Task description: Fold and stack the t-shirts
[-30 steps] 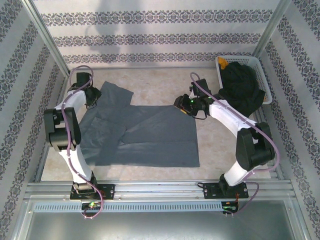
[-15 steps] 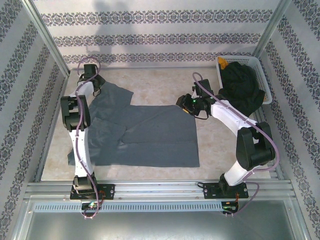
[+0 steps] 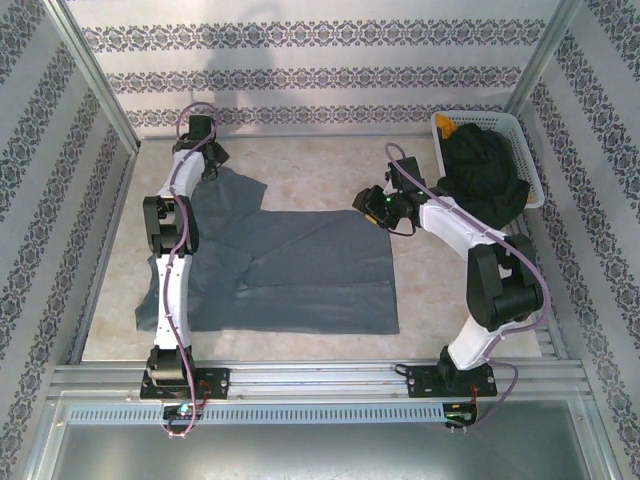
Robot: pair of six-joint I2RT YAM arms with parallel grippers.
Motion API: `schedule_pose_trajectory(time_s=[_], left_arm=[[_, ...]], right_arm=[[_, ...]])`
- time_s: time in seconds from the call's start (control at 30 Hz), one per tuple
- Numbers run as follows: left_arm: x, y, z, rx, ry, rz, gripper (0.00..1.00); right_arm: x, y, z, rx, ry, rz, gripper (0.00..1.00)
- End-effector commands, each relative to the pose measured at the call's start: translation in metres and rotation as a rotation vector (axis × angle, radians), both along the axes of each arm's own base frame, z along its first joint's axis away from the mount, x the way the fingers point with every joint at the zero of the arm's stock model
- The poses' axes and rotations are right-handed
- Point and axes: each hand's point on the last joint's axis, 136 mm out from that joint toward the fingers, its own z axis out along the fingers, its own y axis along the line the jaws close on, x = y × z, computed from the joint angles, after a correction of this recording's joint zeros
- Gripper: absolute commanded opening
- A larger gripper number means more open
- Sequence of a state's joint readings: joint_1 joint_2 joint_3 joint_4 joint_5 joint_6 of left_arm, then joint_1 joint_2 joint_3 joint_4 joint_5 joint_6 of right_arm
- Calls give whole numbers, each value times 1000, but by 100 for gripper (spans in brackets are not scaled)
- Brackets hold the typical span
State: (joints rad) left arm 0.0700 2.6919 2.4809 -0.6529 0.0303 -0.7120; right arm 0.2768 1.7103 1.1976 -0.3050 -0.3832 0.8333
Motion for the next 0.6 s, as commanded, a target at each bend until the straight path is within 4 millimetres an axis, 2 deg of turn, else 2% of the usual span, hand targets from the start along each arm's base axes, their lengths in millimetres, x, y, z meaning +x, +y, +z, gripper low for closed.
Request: schedule_pose_trajectory(time_s=[0.0, 0.1, 0.23, 0.3, 0.37, 0.5, 0.57], left_arm=[[-64, 0, -47, 39, 320, 8, 49], [-70, -1, -51, 33, 348, 1, 39], [-72, -7, -57, 4, 374, -16, 17], [-68, -10, -52, 14, 357, -32, 7], [-64, -11, -42, 25, 333, -43, 0], [-58, -14, -10, 64, 280, -61, 0], [-58, -16, 5, 73, 257, -68, 0]], right_arm=[[24, 7, 24, 32, -86, 14, 47], [32, 9, 27, 34, -91, 18, 47], [37, 7, 28, 13, -97, 2, 47], [39, 0, 26, -17, -98, -26, 47], [38, -14, 19, -80, -82, -84, 47], [30, -58, -10, -223, 49, -265, 47], [26, -72, -26, -284, 123, -317, 46]])
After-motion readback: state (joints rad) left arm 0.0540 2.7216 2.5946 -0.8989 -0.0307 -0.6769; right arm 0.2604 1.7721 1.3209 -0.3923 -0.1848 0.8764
